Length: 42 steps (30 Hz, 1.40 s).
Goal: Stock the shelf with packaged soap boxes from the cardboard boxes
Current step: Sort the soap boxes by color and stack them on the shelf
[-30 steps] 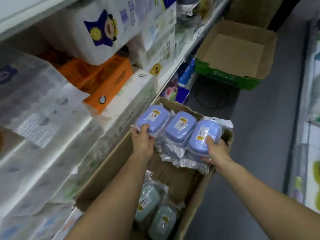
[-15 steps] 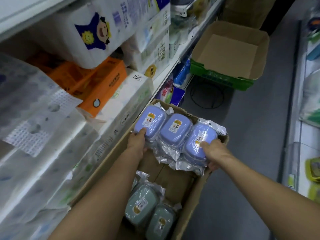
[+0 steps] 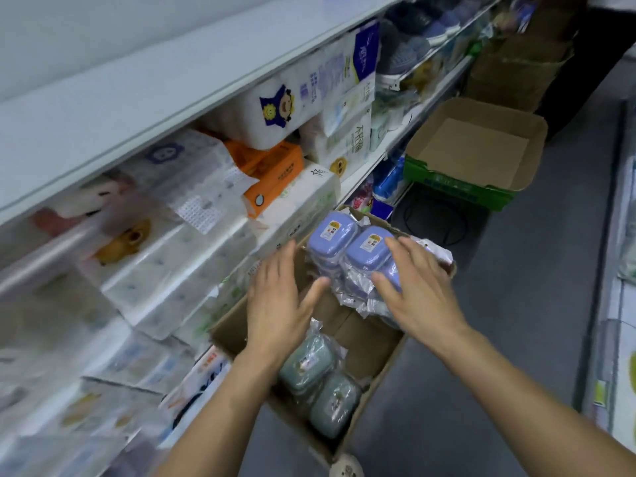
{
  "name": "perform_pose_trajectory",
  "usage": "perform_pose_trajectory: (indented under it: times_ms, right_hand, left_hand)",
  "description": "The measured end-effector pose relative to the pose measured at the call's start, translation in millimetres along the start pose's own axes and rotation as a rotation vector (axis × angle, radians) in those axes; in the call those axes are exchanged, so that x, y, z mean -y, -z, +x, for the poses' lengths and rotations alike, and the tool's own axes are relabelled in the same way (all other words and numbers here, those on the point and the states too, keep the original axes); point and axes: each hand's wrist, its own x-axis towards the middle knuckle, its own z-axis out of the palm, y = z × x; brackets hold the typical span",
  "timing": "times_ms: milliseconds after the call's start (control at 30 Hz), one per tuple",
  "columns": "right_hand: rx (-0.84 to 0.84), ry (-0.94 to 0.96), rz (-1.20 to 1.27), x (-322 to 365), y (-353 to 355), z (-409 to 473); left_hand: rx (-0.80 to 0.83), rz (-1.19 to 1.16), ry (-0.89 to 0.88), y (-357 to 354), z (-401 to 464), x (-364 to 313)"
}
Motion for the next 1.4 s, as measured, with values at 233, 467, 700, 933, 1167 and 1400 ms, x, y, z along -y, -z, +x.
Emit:
perform_pose_trajectory:
  times_ms: [233,467,700,933,1167,1400]
  right_hand:
    - [-0.104,0.299,-0.051,74,5,-128]
    - [0.042,0.505,-0.026,167,-20,-228]
    - [0.24,0.794,-0.038,280,-69,-314]
    - [0.456,0.955,0.013,390,-147,-426]
    - [0.701,0.929,0.092,477,-246,-538]
    - [1.013,0.531,0.161,524,-348,-603]
  left_hand:
    - [-0.165,0.144,0.017,80,-170,22]
    - [-0.217,0.188,0.183,139,-320,73]
    - [-0.294,0.294,0.458,197,-472,144]
    - [-0.27,0.253,0.719,230,-627,221]
    - [-0.086,0.12,0.957,261,-766,328]
    - [0.116,0.006,1.086,272,-844,438]
